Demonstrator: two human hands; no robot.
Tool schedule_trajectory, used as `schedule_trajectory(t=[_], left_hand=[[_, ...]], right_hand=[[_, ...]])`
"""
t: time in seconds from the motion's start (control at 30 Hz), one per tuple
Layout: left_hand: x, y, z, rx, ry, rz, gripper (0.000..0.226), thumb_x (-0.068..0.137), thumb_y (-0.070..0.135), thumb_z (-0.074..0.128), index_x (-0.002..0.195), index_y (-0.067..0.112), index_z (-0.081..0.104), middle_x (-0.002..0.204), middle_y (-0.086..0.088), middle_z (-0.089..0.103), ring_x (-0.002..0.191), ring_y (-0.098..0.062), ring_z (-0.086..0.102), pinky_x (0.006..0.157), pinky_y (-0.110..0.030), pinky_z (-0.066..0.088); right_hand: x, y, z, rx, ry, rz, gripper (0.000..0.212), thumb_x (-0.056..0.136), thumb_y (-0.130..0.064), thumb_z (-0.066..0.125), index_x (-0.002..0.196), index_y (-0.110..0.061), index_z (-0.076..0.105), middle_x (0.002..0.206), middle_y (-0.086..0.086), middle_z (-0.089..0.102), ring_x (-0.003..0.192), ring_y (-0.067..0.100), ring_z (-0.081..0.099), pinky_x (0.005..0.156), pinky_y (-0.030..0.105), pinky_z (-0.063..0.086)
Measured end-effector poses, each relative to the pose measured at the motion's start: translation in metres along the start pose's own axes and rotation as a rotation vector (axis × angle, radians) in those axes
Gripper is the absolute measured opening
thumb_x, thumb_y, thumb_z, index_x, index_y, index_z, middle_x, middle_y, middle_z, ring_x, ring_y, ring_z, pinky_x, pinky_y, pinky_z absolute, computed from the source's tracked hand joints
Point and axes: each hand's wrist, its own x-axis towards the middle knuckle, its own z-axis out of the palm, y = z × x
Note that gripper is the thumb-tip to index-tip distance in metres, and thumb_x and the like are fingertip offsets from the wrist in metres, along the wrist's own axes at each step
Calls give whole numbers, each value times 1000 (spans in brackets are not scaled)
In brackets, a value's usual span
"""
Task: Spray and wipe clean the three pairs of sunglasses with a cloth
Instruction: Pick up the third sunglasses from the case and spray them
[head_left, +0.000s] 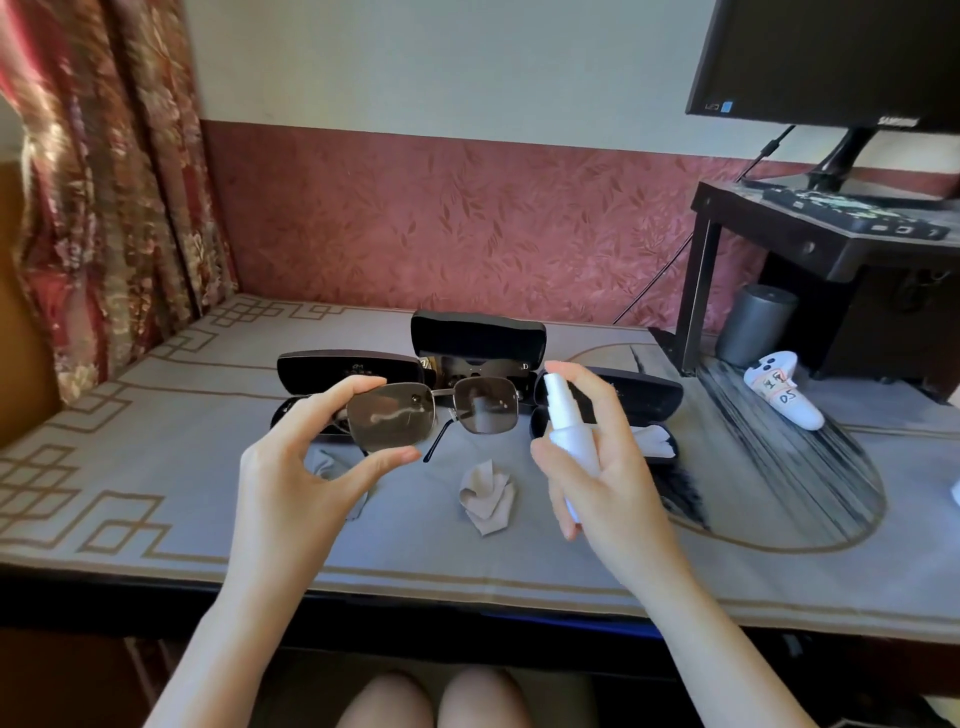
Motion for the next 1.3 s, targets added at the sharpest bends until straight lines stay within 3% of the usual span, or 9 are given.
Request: schedule_trajectory(t=[0.13, 0.2, 0.3, 0.47, 0.63, 0.9, 1.03, 1.2, 1.3], left_hand=[[-1, 1, 2, 25, 9, 18, 52, 60, 38, 79, 110, 35, 63, 108, 28, 63, 102, 6, 60, 92, -8, 42], [-3, 1, 3, 30, 12, 23, 53, 61, 35, 80, 111, 30, 64, 107, 24, 65, 103, 7, 59, 91, -7, 41], [-5, 1, 4, 45, 1, 36, 54, 62, 28, 83, 113, 22, 66, 106, 16, 68, 103, 5, 60, 91, -6, 40], [-6, 2, 4, 65, -8, 47, 56, 63, 29, 83, 115, 20, 66, 109, 10, 68, 105, 0, 61, 94, -11, 43], [-7, 3, 6, 60, -1, 33, 56, 63, 29, 83, 115, 23, 65, 109, 10, 68, 105, -4, 63, 93, -17, 46], [-8, 4, 6, 51, 2, 20, 55, 63, 32, 81, 115, 23, 65, 107, 10, 68, 105, -5, 63, 93, -14, 45], [-9, 5, 7, 56, 1, 21, 54, 63, 34, 80, 114, 27, 64, 107, 10, 68, 104, -5, 62, 90, -10, 43], [-8, 7, 12, 103, 4, 54, 54, 64, 34, 80, 113, 19, 67, 107, 9, 67, 103, -2, 60, 93, -8, 41], [-8, 8, 15, 162, 4, 100, 54, 64, 31, 82, 113, 13, 68, 105, 7, 67, 100, -1, 59, 93, -5, 39]], right_hand=[[3, 0, 11, -288, 36, -121, 68, 94, -2, 48, 133, -57, 35, 128, -46, 43, 75, -9, 54, 72, 12, 42], [2, 3, 16, -377, 48, -134, 68, 93, -3, 47, 130, -59, 32, 123, -34, 51, 93, -2, 57, 80, 13, 44], [0, 6, 17, -452, 52, -109, 66, 92, -6, 44, 123, -61, 29, 102, 5, 59, 84, 21, 54, 83, 34, 48], [-1, 7, 16, -447, 76, -106, 64, 92, -5, 45, 121, -59, 28, 94, 13, 58, 76, 21, 47, 77, 35, 47], [-2, 15, 13, -417, 108, -93, 67, 92, -5, 46, 127, -60, 29, 91, -1, 61, 70, 15, 49, 65, 18, 42], [-3, 17, 8, -454, 73, -40, 61, 92, -5, 46, 125, -54, 31, 64, 2, 37, 57, 12, 32, 52, 19, 30], [-7, 9, 10, -423, 67, -67, 66, 91, -4, 47, 124, -59, 32, 86, 10, 57, 66, 18, 44, 60, 20, 39], [-12, -7, 24, -427, -17, -133, 71, 92, -6, 50, 127, -64, 28, 107, -25, 56, 82, 0, 53, 77, 11, 42], [-14, -15, 37, -477, -71, -167, 72, 92, -9, 51, 129, -64, 22, 105, -20, 57, 83, 9, 56, 80, 30, 50]])
